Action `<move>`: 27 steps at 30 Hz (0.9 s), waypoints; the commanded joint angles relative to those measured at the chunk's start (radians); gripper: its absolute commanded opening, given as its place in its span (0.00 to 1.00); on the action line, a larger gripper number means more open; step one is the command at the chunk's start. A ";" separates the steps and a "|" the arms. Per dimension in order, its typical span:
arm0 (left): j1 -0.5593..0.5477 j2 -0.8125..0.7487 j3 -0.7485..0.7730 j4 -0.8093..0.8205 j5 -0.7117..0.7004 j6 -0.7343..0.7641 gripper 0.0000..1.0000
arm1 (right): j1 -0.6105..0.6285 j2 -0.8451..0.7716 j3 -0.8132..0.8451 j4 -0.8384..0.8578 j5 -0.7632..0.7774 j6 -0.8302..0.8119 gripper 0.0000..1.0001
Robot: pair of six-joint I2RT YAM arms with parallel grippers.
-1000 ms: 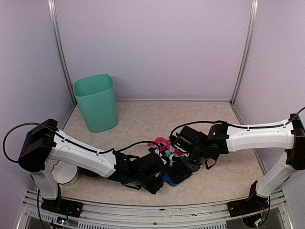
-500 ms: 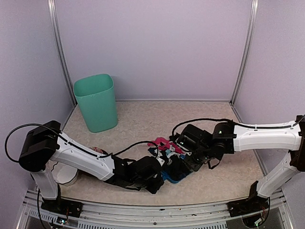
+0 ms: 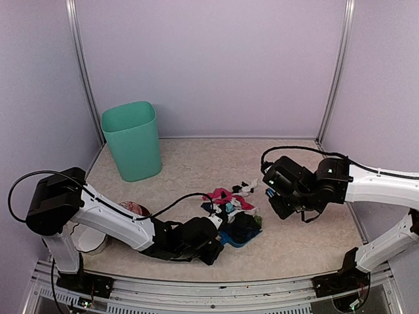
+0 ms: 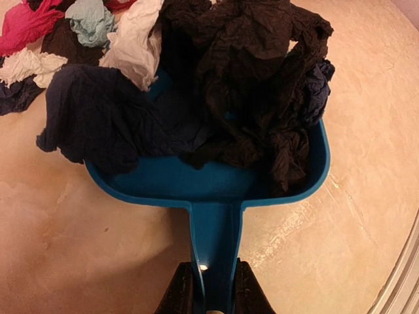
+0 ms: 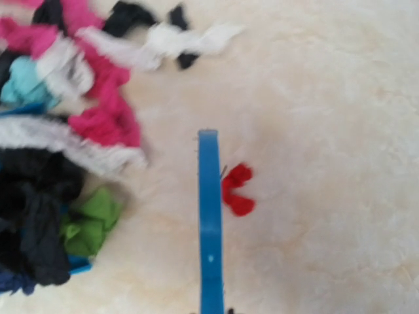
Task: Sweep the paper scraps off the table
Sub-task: Sweep the paper scraps into the dustpan, then dump the paper scraps in the dustpan into the trash bin.
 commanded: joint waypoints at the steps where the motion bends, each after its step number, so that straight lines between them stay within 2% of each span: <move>1: -0.007 -0.051 -0.015 0.026 -0.052 0.019 0.00 | -0.041 -0.075 -0.032 0.050 0.025 0.031 0.00; 8: -0.012 -0.107 -0.016 0.000 -0.099 0.026 0.00 | -0.084 -0.125 -0.083 0.111 0.013 0.031 0.00; 27: 0.035 -0.324 0.052 -0.227 -0.223 0.100 0.00 | -0.149 -0.207 -0.165 0.272 0.028 0.007 0.00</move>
